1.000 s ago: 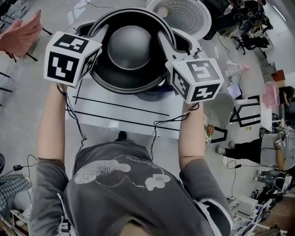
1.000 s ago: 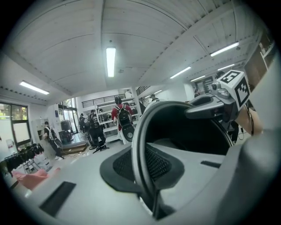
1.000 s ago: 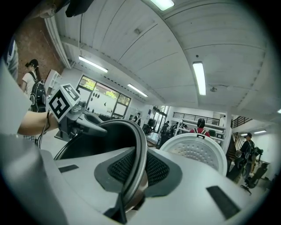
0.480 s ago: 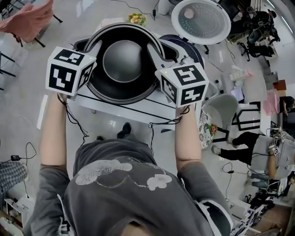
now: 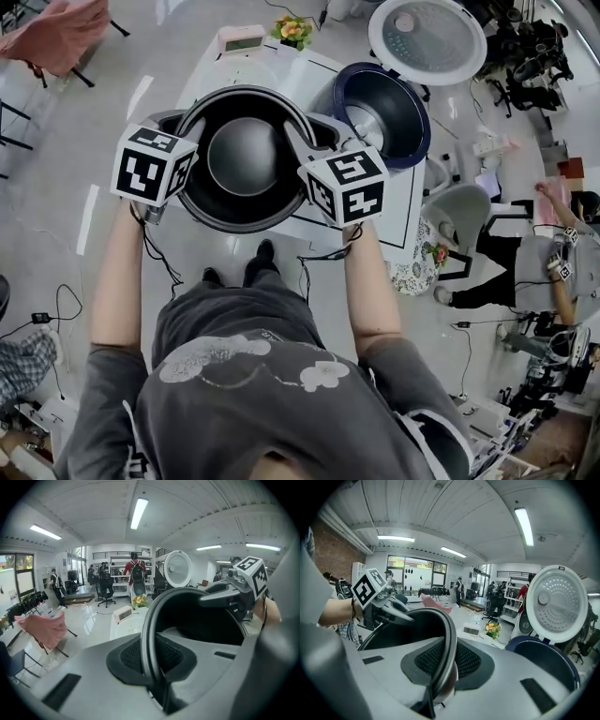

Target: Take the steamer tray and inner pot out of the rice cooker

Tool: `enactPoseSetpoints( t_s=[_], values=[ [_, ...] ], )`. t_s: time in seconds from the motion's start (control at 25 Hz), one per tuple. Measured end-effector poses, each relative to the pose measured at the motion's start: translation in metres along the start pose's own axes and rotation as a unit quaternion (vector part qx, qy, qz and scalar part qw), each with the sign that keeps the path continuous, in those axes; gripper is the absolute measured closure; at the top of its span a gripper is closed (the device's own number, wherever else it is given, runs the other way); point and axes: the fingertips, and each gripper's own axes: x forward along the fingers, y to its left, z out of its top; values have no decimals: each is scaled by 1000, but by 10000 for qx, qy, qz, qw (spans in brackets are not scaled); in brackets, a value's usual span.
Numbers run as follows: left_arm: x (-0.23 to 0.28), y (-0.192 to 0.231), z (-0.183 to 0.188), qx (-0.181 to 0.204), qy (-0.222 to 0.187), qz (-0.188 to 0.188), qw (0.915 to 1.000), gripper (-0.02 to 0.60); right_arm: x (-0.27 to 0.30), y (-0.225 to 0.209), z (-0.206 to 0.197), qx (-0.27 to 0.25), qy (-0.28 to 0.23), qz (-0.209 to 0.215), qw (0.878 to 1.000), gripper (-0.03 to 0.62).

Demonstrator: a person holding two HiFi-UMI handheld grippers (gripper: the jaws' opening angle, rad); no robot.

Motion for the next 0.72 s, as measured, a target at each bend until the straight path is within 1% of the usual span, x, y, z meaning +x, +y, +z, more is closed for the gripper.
enactPoseSetpoints(
  t_s=[0.24,0.44,0.6,0.72],
  values=[
    [23,5,-37,-141,497,-185,9985,543,25,6,-39,342,368,131,9987,516],
    [47,12,-57,-139,851,-199,9961,541,50,0,-65,375,666,203,9969,514],
    [59,18,-57,-52,914,-80,9958,540,61,-6,-72,346,717,142,9967,514],
    [66,24,-52,112,959,9,9953,540,69,-12,-75,397,767,93,9962,513]
  ],
)
